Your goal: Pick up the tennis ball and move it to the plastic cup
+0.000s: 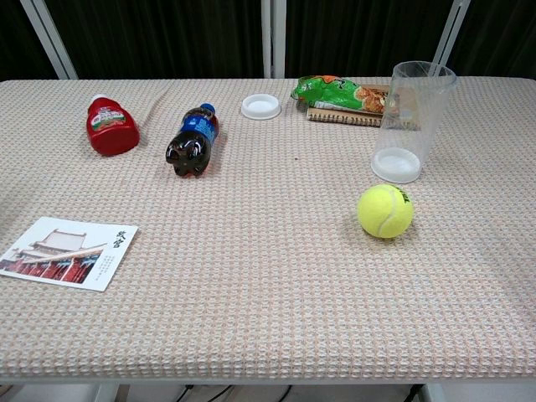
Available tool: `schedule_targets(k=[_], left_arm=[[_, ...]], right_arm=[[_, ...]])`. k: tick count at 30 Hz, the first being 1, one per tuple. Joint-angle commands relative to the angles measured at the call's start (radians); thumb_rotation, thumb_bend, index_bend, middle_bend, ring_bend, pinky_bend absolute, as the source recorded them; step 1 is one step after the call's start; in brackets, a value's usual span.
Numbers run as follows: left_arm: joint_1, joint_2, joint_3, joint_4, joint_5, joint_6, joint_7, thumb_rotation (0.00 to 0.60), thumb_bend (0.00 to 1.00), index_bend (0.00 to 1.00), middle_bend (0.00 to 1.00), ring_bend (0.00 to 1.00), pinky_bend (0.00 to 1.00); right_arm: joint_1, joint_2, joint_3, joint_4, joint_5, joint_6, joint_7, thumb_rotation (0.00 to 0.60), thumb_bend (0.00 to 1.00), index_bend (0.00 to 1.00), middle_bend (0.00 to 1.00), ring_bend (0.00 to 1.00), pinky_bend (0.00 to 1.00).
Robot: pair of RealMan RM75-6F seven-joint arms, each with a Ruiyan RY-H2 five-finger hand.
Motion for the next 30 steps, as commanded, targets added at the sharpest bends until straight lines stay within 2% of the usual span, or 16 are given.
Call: schedule_targets(k=[1,11,14,22,30], left_arm=[[-0.003,0.003,0.0,-0.004,-0.001,-0.007,0.004,0.6,0.03,0.0,0.0,0.0,0.0],[-0.007,0.007,0.001,-0.024,0.006,-0.01,0.016,0.6,0.03,0.0,0.0,0.0,0.0],[-0.011,0.009,-0.001,-0.028,0.009,-0.01,0.01,0.6,0.03,0.0,0.0,0.0,0.0],[-0.013,-0.007,0.002,-0.025,0.013,-0.014,0.012,0.6,0.03,0.0,0.0,0.0,0.0],[-0.009,-0.016,0.006,-0.017,0.01,-0.014,0.01,0.6,0.03,0.0,0.0,0.0,0.0]], right_arm=[[-0.001,-0.004,-0.001,0.007,-0.008,0.008,0.01,0.6,0.04,0.0,0.0,0.0,0.0],[0.002,0.013,-0.006,-0.009,-0.017,-0.002,0.002,0.6,0.05,0.0,0.0,0.0,0.0],[0.025,0.004,-0.007,-0.008,-0.052,-0.015,-0.008,0.6,0.05,0.0,0.0,0.0,0.0],[0.143,-0.015,-0.009,-0.108,-0.09,-0.197,-0.157,0.6,0.07,0.0,0.0,0.0,0.0],[0.264,-0.122,0.027,-0.11,0.014,-0.409,-0.279,0.6,0.12,0.0,0.0,0.0,0.0]])
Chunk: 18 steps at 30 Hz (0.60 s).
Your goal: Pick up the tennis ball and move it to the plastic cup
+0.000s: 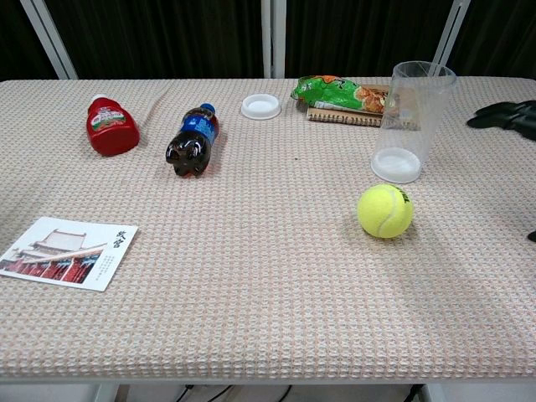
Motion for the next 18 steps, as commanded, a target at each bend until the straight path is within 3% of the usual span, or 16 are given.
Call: schedule_targets(k=[1,9,18], left_arm=[[0.001,-0.002,0.001,0.003,-0.003,-0.001,-0.002,0.6,0.03,0.0,0.0,0.0,0.0],[0.004,-0.014,-0.005,0.027,-0.028,-0.008,0.01,0.6,0.03,0.0,0.0,0.0,0.0],[0.007,-0.014,-0.009,0.034,-0.047,-0.014,0.002,0.6,0.03,0.0,0.0,0.0,0.0]], right_arm=[[0.064,-0.065,0.023,0.006,0.067,-0.09,-0.059,0.6,0.13,0.0,0.0,0.0,0.0],[0.127,-0.18,0.041,0.065,0.167,-0.173,-0.127,0.6,0.16,0.0,0.0,0.0,0.02],[0.18,-0.265,0.068,0.138,0.213,-0.187,-0.139,0.6,0.2,0.0,0.03,0.02,0.19]])
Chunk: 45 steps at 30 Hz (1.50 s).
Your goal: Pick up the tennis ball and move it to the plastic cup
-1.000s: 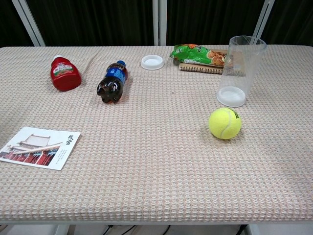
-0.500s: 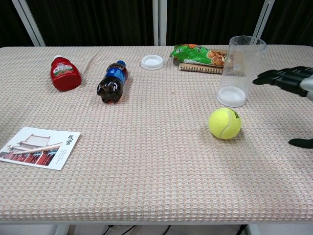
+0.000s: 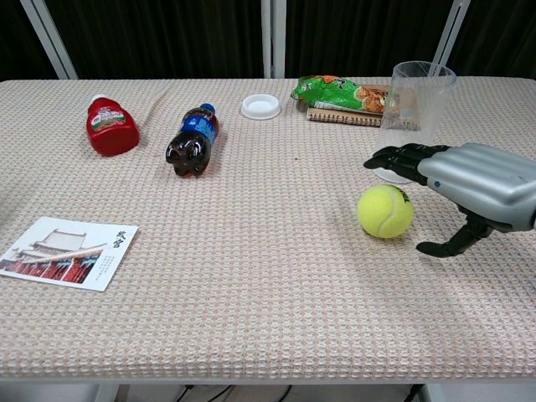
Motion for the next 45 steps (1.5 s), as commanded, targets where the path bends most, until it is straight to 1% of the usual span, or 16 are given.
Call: schedule_targets(k=[1,6,9,10,12,13,14,18,22,26,29,33,36,40,43,45], left_arm=[[0.0,-0.001,0.0,0.003,-0.003,-0.002,-0.001,0.6,0.03,0.0,0.0,0.0,0.0],[0.002,-0.005,-0.009,0.014,-0.009,0.01,0.023,0.6,0.03,0.0,0.0,0.0,0.0],[0.002,-0.002,-0.011,0.014,-0.011,0.008,0.017,0.6,0.03,0.0,0.0,0.0,0.0],[0.001,-0.002,-0.011,0.015,-0.011,0.007,0.015,0.6,0.03,0.0,0.0,0.0,0.0],[0.0,-0.003,-0.01,0.019,-0.012,0.004,0.013,0.6,0.03,0.0,0.0,0.0,0.0],[0.0,-0.005,-0.01,0.021,-0.012,0.002,0.012,0.6,0.03,0.0,0.0,0.0,0.0],[-0.001,-0.006,-0.009,0.023,-0.013,0.0,0.01,0.6,0.03,0.0,0.0,0.0,0.0],[-0.001,-0.007,-0.009,0.028,-0.012,-0.001,0.001,0.6,0.03,0.0,0.0,0.0,0.0],[0.001,-0.001,-0.007,0.023,-0.007,0.005,-0.005,0.6,0.03,0.0,0.0,0.0,0.0],[0.008,0.008,-0.002,0.017,-0.002,0.012,-0.021,0.6,0.03,0.0,0.0,0.0,0.0],[0.012,0.013,0.0,0.017,-0.004,0.014,-0.024,0.6,0.03,0.0,0.0,0.0,0.0],[0.014,0.015,0.001,0.009,0.001,0.017,-0.023,0.6,0.03,0.0,0.0,0.0,0.0],[0.013,0.013,0.004,0.01,0.007,0.017,-0.019,0.6,0.03,0.0,0.0,0.0,0.0],[0.01,0.007,0.007,0.016,0.009,0.01,-0.016,0.6,0.03,0.0,0.0,0.0,0.0],[0.009,0.002,0.009,0.026,0.025,0.017,-0.002,0.6,0.03,0.0,0.0,0.0,0.0],[0.009,0.0,0.01,0.028,0.03,0.021,-0.002,0.6,0.03,0.0,0.0,0.0,0.0]], right_arm=[[0.024,-0.026,0.01,0.023,0.019,-0.017,0.003,0.6,0.21,0.0,0.04,0.03,0.2],[0.055,-0.052,0.016,0.041,0.051,-0.042,-0.009,0.6,0.23,0.0,0.05,0.08,0.25],[0.066,-0.063,0.017,0.049,0.057,-0.039,-0.009,0.6,0.24,0.01,0.11,0.17,0.32],[0.066,-0.067,0.015,0.051,0.056,-0.035,-0.009,0.6,0.25,0.06,0.15,0.21,0.34],[0.067,-0.075,0.009,0.06,0.055,-0.023,-0.013,0.6,0.28,0.21,0.24,0.29,0.37],[0.067,-0.078,0.006,0.064,0.056,-0.021,-0.016,0.6,0.29,0.3,0.29,0.34,0.4],[0.068,-0.081,0.002,0.069,0.058,-0.019,-0.021,0.6,0.3,0.36,0.32,0.38,0.44],[0.07,-0.086,-0.005,0.075,0.049,0.001,-0.021,0.6,0.33,0.52,0.43,0.48,0.55],[0.06,-0.079,-0.006,0.071,-0.016,0.077,0.03,0.6,0.36,0.62,0.46,0.51,0.58],[0.054,-0.038,-0.006,0.046,-0.06,0.123,0.081,0.6,0.37,0.64,0.46,0.51,0.58],[0.052,0.017,0.0,-0.022,-0.087,0.15,0.113,0.6,0.37,0.64,0.47,0.51,0.58],[0.044,0.093,0.018,-0.114,-0.14,0.217,0.095,0.6,0.37,0.64,0.47,0.51,0.58],[0.039,0.149,0.052,-0.179,-0.151,0.263,0.074,0.6,0.37,0.64,0.47,0.51,0.59],[0.051,0.178,0.106,-0.2,-0.106,0.27,0.06,0.6,0.37,0.66,0.47,0.51,0.59],[0.085,0.179,0.163,-0.177,-0.007,0.225,0.03,0.6,0.38,0.67,0.47,0.51,0.59],[0.104,0.175,0.186,-0.163,0.032,0.21,0.013,0.6,0.38,0.67,0.47,0.51,0.59]])
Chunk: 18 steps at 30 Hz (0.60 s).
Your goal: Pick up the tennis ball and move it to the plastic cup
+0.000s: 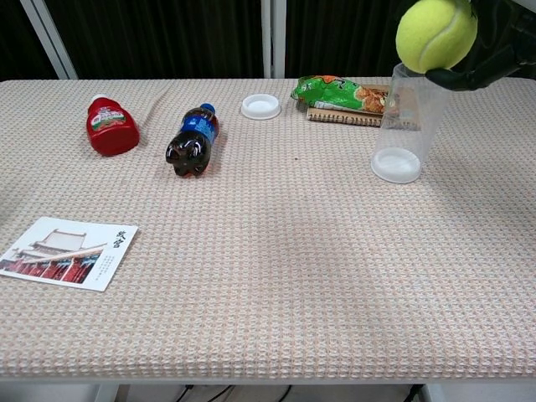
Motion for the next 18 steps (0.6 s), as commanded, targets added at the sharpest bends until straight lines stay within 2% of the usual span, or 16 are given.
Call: schedule_targets(k=[1,4,9,12,15,18], left_arm=[[-0.001,-0.003,0.001,0.003,0.005,0.004,-0.004,0.6,0.03,0.0,0.0,0.0,0.0],[-0.002,-0.005,-0.001,0.009,0.002,0.001,-0.009,0.6,0.03,0.0,0.0,0.0,0.0],[-0.007,-0.008,-0.002,0.019,-0.008,-0.015,-0.016,0.6,0.03,0.0,0.0,0.0,0.0],[-0.011,-0.013,-0.002,0.034,-0.001,-0.015,-0.014,0.6,0.03,0.0,0.0,0.0,0.0],[-0.014,-0.021,-0.003,0.047,0.009,-0.008,-0.019,0.6,0.03,0.0,0.0,0.0,0.0],[-0.016,-0.021,-0.004,0.049,0.011,-0.008,-0.026,0.6,0.03,0.0,0.0,0.0,0.0]], right_arm=[[0.045,-0.001,0.066,0.028,0.099,-0.04,-0.039,0.6,0.38,0.67,0.47,0.51,0.59],[0.061,-0.012,0.083,0.06,0.134,-0.043,-0.051,0.6,0.38,0.67,0.47,0.51,0.58],[0.072,-0.026,0.077,0.101,0.173,-0.06,-0.039,0.6,0.37,0.65,0.45,0.51,0.54],[0.079,-0.037,0.075,0.127,0.184,-0.063,-0.023,0.6,0.36,0.6,0.42,0.5,0.49],[0.087,-0.042,0.073,0.139,0.202,-0.077,-0.005,0.6,0.36,0.55,0.41,0.49,0.48],[0.095,-0.037,0.068,0.14,0.21,-0.093,0.009,0.6,0.33,0.42,0.35,0.42,0.44]])
